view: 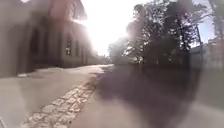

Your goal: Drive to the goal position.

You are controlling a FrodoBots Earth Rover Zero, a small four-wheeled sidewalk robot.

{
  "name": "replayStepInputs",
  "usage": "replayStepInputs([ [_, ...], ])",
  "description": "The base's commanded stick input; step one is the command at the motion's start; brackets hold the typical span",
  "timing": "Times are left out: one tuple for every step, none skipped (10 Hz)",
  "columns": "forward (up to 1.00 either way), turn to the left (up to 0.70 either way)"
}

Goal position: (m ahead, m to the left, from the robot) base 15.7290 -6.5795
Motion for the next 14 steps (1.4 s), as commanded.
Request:
replayStepInputs([
  [0.85,0.00],
  [0.85,0.00],
  [0.85,0.00],
  [0.85,0.00],
  [0.85,0.00],
  [0.85,0.00],
  [0.85,0.00],
  [0.85,0.00],
  [0.85,0.00],
  [0.85,0.00],
  [0.85,0.00],
  [0.85,0.00],
  [0.85,0.00],
  [0.85,0.00],
])
